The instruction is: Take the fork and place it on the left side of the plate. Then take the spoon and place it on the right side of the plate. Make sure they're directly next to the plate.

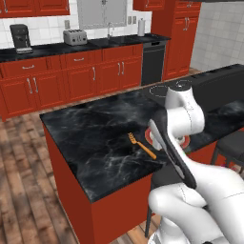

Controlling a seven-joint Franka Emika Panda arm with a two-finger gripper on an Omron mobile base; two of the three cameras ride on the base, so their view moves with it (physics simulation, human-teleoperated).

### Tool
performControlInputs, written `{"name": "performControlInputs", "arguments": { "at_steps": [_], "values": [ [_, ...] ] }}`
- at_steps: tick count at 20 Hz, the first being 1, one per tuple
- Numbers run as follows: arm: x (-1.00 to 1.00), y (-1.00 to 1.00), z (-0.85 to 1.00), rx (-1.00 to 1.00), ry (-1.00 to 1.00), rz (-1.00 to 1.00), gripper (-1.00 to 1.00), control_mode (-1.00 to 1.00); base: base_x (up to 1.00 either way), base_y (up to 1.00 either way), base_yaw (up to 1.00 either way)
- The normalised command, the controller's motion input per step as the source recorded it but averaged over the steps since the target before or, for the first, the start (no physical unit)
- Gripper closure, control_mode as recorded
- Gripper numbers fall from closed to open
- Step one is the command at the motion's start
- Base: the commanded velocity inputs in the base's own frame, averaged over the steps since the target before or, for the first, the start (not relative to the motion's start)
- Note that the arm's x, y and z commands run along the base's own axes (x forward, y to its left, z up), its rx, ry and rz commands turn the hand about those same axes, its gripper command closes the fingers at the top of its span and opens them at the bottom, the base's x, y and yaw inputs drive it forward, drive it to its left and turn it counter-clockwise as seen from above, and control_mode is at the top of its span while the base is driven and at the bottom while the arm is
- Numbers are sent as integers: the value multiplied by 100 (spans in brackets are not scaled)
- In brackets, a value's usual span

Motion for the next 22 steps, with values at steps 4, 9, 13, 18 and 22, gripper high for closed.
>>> {"name": "performControlInputs", "arguments": {
  "at_steps": [4,9,13,18,22],
  "values": [
    [-65,-2,-11,0,0,0,-100,-100,0,0,0],
    [-32,15,-15,-2,1,1,-100,-100,0,0,0],
    [0,0,0,0,0,0,-100,100,-7,67,5],
    [0,0,0,0,0,0,-100,100,0,99,3],
    [0,0,0,0,0,0,-100,100,0,100,0]
  ]
}}
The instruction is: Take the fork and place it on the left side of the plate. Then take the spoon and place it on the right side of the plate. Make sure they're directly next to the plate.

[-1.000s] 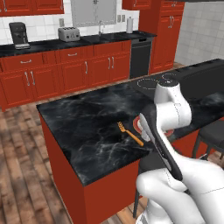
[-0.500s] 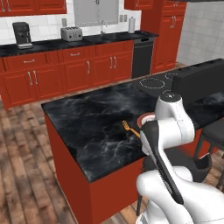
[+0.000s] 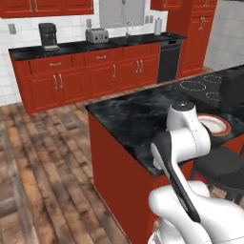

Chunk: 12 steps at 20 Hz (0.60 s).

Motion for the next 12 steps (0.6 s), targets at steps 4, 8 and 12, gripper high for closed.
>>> {"name": "performControlInputs", "arguments": {
  "at_steps": [4,8,12],
  "values": [
    [0,0,0,0,0,0,-100,100,21,100,-1],
    [0,0,0,0,0,0,-100,100,52,100,-14],
    [0,0,0,0,0,0,-100,100,76,100,-20]
  ]
}}
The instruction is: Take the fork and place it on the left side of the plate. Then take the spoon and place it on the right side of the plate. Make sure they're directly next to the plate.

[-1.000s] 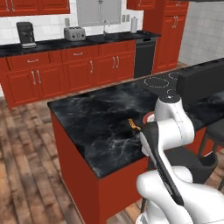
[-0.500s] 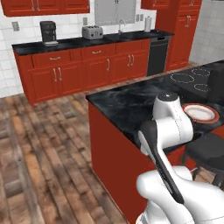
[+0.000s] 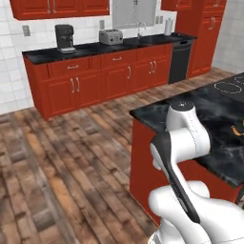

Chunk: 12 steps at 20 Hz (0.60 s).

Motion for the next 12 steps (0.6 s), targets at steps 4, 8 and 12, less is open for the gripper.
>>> {"name": "performControlInputs", "arguments": {
  "at_steps": [4,8,12],
  "values": [
    [0,0,0,0,0,0,-100,100,91,97,-23],
    [0,0,0,0,0,0,-100,100,97,93,-27],
    [0,0,0,0,0,0,-100,100,97,85,-35]
  ]
}}
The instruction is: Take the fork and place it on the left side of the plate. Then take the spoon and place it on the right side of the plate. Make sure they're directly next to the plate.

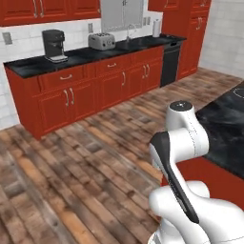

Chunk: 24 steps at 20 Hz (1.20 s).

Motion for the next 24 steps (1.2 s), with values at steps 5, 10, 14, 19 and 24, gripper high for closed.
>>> {"name": "performControlInputs", "arguments": {
  "at_steps": [5,10,14,19,24],
  "values": [
    [0,0,0,0,0,0,-100,100,94,79,-42],
    [0,0,0,0,0,0,-100,100,96,77,-42],
    [0,0,0,0,0,0,-100,100,97,77,-42],
    [0,0,0,0,0,0,-100,100,100,71,-41],
    [0,0,0,0,0,0,-100,100,100,48,-35]
  ]
}}
